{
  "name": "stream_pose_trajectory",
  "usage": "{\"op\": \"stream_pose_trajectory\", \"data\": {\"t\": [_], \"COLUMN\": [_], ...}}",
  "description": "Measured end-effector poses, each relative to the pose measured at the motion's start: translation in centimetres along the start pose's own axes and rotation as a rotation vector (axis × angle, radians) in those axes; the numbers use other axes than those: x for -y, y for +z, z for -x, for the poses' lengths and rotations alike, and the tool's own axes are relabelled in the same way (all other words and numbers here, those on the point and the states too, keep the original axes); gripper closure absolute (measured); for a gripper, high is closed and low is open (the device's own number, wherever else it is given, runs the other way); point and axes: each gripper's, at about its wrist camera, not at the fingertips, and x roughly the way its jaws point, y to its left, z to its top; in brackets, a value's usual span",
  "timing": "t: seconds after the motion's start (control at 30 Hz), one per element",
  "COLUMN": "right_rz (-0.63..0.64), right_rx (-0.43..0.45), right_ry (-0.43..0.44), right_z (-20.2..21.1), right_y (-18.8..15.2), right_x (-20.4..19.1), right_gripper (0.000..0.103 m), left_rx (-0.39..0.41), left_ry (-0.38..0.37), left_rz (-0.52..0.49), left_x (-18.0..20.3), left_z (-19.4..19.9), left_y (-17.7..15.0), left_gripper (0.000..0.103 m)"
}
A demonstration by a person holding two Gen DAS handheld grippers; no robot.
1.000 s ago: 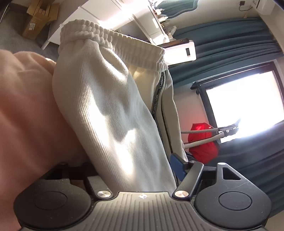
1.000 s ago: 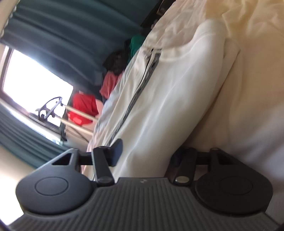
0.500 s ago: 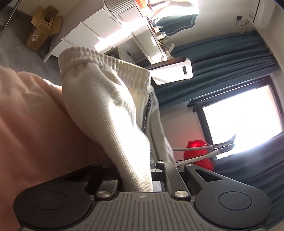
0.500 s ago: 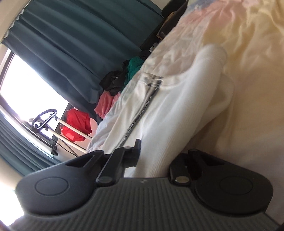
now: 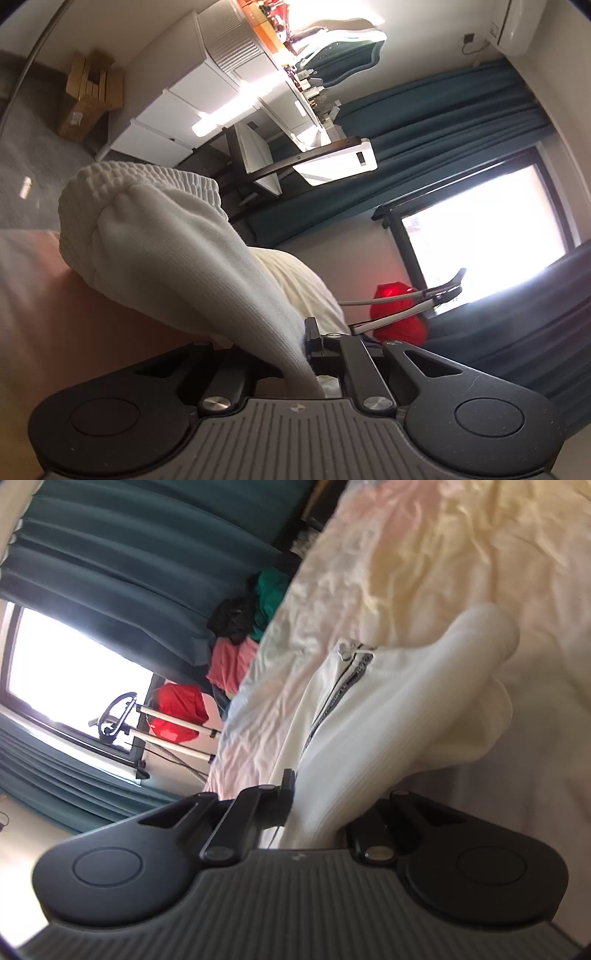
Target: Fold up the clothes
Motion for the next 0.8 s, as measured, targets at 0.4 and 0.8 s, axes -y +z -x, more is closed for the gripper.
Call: {"op": "stream_pose_trajectory", "data": {"t": [0.4,0.8], "right_rz": [-0.128,-0.241], "right_rx": [-0.118,-0.023], "right_ry": [-0.058,0.008], "right_z": [-0.1,0.9], "right_y": [-0.8,0.2], "right_x": [5.0,7.7], "right_gripper": [0.067,0.047], "left_rx": [-0.154,0.008], "left_ry": [0.154,0.246], "left_rz": [-0.19,-0.562], "left_x": [-1.1,4.7], "left_z": [4.1,8.6], "left_y": [-2.7,-9.4], "left_gripper": [0.057,0.021]}}
